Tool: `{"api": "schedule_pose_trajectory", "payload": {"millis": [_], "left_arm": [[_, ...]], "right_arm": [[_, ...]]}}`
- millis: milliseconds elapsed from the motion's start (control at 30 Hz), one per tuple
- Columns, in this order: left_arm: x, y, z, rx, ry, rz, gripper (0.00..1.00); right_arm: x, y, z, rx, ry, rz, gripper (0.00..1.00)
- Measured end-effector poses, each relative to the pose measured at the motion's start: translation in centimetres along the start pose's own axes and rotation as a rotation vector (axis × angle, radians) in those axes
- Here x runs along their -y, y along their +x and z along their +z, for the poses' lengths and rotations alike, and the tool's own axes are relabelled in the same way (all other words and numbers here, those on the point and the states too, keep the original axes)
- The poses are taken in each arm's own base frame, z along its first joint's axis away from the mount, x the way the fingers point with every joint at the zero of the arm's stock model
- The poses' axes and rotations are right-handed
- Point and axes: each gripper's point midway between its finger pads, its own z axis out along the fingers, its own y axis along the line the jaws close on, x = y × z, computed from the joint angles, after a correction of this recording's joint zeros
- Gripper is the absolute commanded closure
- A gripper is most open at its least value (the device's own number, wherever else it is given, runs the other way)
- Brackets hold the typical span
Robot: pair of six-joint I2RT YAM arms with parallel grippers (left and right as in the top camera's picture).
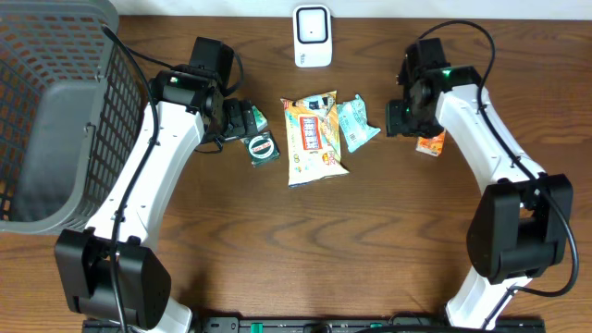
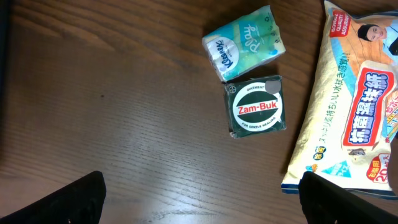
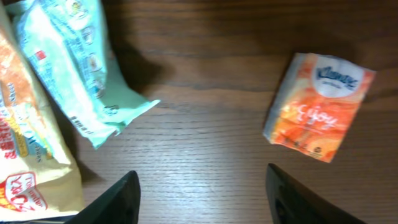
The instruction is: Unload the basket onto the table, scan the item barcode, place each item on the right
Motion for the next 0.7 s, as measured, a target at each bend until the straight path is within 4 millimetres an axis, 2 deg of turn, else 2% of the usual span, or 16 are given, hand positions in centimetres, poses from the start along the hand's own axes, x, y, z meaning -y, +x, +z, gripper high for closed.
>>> {"api": "schedule_pose_trajectory", "payload": {"millis": [300, 700], "left_arm": [[0.0, 0.0, 0.0, 0.0, 0.0, 0.0, 0.02], [0.0, 0.0, 0.0, 0.0, 0.0, 0.0, 0.02]], "right_arm": [[-3.1, 1.3, 0.0, -0.029, -0.018, -0.076, 0.36], [-4.2, 1.8, -0.1, -0.036, -0.023, -0.103, 0.32]]}}
